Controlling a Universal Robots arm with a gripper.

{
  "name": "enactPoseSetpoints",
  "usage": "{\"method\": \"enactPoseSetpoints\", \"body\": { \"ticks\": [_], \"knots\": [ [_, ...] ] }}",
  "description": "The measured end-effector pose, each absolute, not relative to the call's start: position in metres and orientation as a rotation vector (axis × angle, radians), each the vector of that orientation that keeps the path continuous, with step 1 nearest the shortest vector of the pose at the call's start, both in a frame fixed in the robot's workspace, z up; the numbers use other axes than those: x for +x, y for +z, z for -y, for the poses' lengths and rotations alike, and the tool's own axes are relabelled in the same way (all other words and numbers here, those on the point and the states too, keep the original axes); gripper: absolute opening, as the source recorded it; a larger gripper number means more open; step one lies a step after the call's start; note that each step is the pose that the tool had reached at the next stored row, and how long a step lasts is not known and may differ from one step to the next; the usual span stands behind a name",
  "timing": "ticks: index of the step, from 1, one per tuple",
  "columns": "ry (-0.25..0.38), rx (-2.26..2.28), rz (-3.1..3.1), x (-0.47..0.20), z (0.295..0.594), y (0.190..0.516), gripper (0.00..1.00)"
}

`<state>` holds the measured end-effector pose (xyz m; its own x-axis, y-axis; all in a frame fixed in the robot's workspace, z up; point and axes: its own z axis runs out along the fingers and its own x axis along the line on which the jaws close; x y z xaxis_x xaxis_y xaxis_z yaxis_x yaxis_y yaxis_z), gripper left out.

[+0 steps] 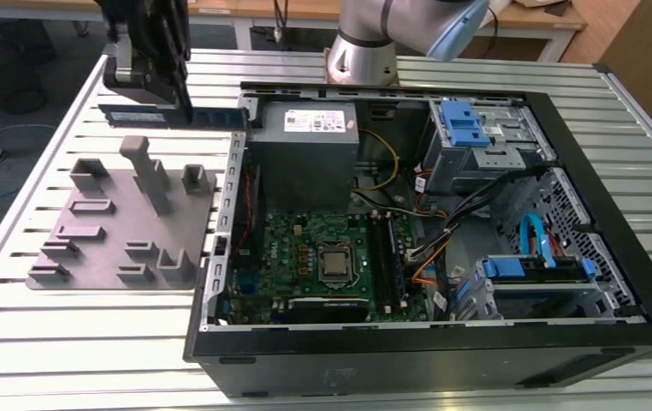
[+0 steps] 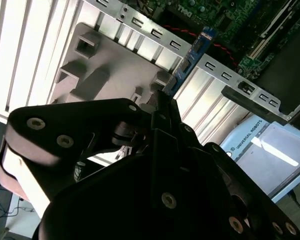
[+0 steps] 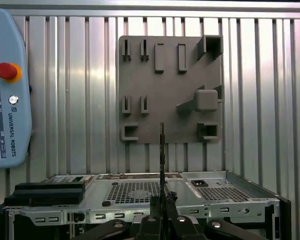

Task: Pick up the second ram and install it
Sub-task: 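Pick up the second ram and move it above second insertion slot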

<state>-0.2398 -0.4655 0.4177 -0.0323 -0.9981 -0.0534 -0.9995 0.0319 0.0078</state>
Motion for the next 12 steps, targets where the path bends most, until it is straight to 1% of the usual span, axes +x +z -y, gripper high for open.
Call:
{"method": "enactPoseSetpoints", "body": {
  "ticks": [12],
  "knots": [
    [0.067,-2.162,-2.233,-0.205,0.465,0.414,0.14]
  ]
}}
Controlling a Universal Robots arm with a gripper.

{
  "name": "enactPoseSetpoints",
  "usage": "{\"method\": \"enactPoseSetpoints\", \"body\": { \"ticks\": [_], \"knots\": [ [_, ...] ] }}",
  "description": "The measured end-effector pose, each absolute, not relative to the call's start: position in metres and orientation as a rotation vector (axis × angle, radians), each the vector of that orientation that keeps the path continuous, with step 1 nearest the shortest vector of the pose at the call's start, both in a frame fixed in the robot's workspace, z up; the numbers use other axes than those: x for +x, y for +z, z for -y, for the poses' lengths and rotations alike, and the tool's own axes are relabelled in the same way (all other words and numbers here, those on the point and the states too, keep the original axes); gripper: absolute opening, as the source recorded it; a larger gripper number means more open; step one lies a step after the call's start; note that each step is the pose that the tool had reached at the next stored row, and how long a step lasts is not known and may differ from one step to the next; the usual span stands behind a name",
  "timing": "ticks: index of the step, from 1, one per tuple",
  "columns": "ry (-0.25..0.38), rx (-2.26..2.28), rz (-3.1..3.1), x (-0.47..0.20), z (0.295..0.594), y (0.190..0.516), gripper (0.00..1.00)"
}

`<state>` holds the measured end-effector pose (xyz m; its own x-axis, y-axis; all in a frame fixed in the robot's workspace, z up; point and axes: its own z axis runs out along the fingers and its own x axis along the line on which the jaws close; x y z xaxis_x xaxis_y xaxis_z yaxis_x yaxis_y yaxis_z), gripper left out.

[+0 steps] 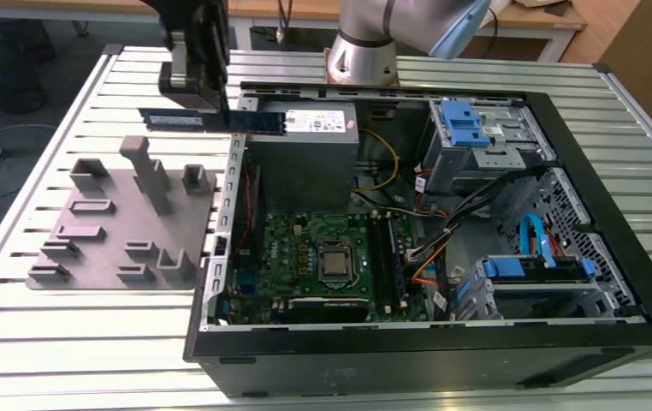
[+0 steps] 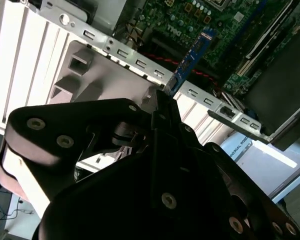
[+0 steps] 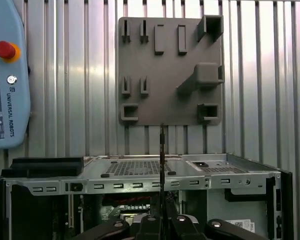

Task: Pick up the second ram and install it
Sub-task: 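Pick up the second ram and move it above second insertion slot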

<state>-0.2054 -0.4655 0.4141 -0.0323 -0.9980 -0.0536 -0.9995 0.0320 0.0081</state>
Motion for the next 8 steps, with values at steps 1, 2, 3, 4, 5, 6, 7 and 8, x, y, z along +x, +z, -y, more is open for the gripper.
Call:
{"method": "enactPoseSetpoints", "body": {
  "ticks": [1,2,3,4,5,6,7,8],
  "knots": [
    [0.067,-2.162,-2.233,-0.201,0.465,0.414,0.14],
    [0.068,-2.162,-2.233,-0.196,0.465,0.413,0.14],
    [0.068,-2.163,-2.234,-0.192,0.465,0.413,0.14],
    [0.069,-2.163,-2.234,-0.187,0.465,0.412,0.14],
    [0.07,-2.163,-2.234,-0.183,0.465,0.411,0.14],
    [0.071,-2.164,-2.235,-0.178,0.465,0.41,0.14],
    [0.072,-2.164,-2.235,-0.174,0.465,0.409,0.14],
    [0.072,-2.164,-2.235,-0.169,0.465,0.409,0.14]
  ]
}}
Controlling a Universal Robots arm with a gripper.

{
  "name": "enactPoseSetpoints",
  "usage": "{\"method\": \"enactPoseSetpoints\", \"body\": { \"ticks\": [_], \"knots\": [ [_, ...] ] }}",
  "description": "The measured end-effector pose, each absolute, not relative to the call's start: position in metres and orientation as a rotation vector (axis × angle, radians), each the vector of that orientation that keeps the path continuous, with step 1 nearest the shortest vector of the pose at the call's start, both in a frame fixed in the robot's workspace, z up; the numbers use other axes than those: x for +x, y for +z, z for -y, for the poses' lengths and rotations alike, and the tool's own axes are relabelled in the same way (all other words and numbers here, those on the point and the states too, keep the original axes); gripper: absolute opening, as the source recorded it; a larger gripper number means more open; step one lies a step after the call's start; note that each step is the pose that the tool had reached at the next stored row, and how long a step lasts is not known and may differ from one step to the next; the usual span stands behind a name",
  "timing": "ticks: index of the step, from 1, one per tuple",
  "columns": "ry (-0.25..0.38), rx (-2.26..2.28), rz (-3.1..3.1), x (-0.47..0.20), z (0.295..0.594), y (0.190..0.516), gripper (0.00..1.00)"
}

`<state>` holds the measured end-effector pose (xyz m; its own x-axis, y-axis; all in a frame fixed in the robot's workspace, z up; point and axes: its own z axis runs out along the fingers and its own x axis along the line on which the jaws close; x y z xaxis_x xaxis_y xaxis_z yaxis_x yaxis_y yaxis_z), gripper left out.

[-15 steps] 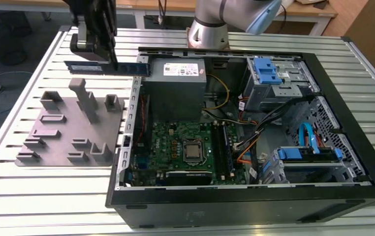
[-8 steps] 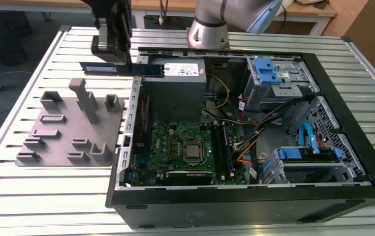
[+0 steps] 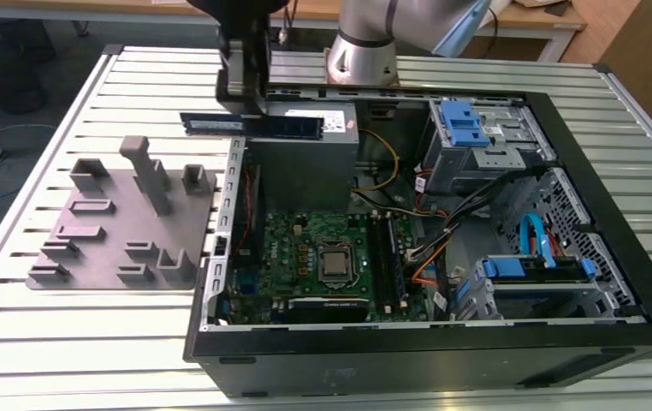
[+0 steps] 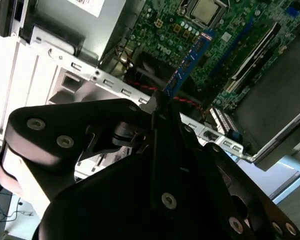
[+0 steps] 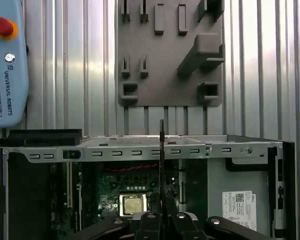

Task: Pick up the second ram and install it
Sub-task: 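Pick up the second ram and move it above second insertion slot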

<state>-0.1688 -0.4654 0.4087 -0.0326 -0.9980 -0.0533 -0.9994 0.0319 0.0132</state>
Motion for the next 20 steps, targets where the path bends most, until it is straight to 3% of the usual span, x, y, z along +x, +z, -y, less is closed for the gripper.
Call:
{"method": "enactPoseSetpoints", "body": {
  "ticks": [20],
  "knots": [
    [0.078,-2.166,-2.238,-0.094,0.465,0.382,0.14]
  ]
}}
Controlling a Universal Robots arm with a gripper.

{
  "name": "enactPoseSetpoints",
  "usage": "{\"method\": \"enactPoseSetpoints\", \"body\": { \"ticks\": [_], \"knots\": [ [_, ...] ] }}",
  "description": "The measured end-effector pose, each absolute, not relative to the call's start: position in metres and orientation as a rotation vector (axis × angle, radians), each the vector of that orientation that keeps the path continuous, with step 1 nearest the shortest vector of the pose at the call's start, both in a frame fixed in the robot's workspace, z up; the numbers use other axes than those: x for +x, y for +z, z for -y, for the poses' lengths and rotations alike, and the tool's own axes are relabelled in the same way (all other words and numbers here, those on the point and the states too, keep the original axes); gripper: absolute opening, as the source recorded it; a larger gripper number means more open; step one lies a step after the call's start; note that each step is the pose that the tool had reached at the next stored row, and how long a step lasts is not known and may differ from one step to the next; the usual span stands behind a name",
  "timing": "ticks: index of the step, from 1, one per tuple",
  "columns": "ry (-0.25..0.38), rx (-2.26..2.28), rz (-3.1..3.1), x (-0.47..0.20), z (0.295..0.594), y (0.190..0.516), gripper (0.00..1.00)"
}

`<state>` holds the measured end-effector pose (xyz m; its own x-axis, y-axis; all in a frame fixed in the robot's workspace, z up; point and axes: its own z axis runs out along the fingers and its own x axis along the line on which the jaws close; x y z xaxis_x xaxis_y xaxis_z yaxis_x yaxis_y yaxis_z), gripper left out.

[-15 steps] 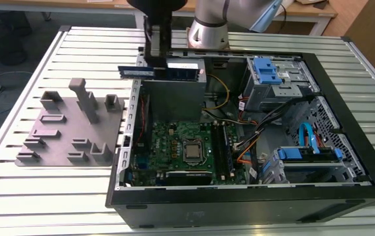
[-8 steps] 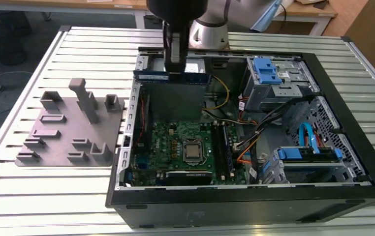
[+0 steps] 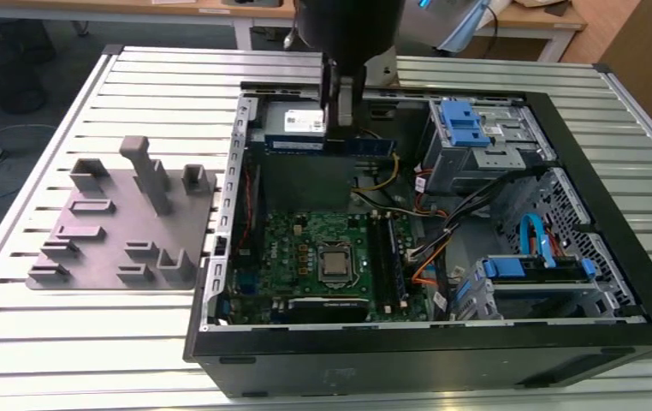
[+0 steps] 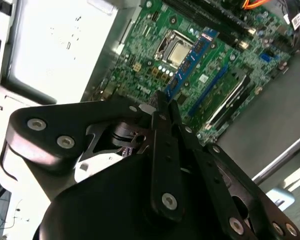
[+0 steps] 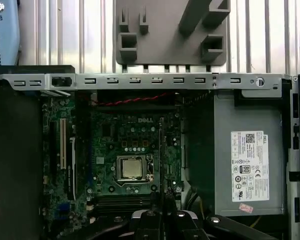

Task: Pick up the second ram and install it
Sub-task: 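Pick up the second ram and move it above second insertion slot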

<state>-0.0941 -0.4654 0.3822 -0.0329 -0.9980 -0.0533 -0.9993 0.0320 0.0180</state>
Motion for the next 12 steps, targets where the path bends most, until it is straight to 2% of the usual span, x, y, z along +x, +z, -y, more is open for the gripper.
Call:
{"method": "enactPoseSetpoints", "body": {
  "ticks": [12],
  "knots": [
    [0.078,-2.167,-2.238,-0.083,0.474,0.36,0.14]
  ]
}}
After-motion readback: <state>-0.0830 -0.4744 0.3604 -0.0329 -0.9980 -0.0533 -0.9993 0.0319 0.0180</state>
